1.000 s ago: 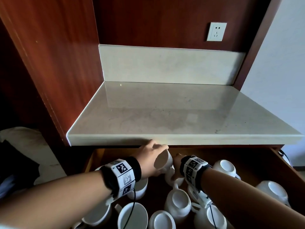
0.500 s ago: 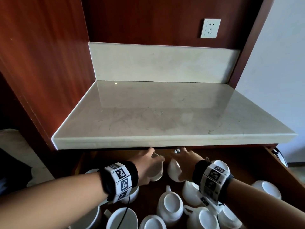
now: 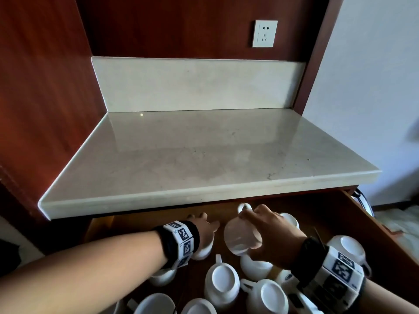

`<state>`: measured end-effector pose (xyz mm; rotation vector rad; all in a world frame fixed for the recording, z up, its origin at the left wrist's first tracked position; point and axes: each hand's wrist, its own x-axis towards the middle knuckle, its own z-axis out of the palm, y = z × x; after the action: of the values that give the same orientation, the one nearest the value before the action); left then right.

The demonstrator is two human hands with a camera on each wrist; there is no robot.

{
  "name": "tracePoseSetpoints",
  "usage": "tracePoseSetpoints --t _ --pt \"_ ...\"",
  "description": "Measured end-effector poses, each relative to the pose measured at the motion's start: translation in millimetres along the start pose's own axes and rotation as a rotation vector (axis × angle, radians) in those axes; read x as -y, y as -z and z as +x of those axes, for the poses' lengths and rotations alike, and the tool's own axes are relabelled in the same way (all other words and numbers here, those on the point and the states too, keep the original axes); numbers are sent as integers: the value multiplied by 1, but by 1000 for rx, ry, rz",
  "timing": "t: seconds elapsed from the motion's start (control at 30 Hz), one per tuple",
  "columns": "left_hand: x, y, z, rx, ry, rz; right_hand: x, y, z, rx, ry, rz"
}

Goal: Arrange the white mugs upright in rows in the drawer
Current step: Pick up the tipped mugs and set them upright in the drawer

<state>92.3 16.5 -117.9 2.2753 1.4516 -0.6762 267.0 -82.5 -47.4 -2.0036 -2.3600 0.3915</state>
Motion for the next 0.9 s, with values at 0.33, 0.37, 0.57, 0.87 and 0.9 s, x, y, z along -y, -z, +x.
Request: tracePoseSetpoints --t 0.33,0.37,0.57,0.87,0.9 --pt "13 13 -33 -62 -230 43 -11 14 -26 -126 -201 995" --pt "15 16 -42 -154 -325 -11 -10 15 -28 -102 -224 1213" --pt "13 32 -88 -300 -811 -1084 8 22 -29 -20 -215 1706" --pt "23 31 -94 -388 -839 -1087 28 16 -26 72 -250 1783" --pt "23 31 -95 -410 -821 -1081 26 16 -25 90 -253 1767"
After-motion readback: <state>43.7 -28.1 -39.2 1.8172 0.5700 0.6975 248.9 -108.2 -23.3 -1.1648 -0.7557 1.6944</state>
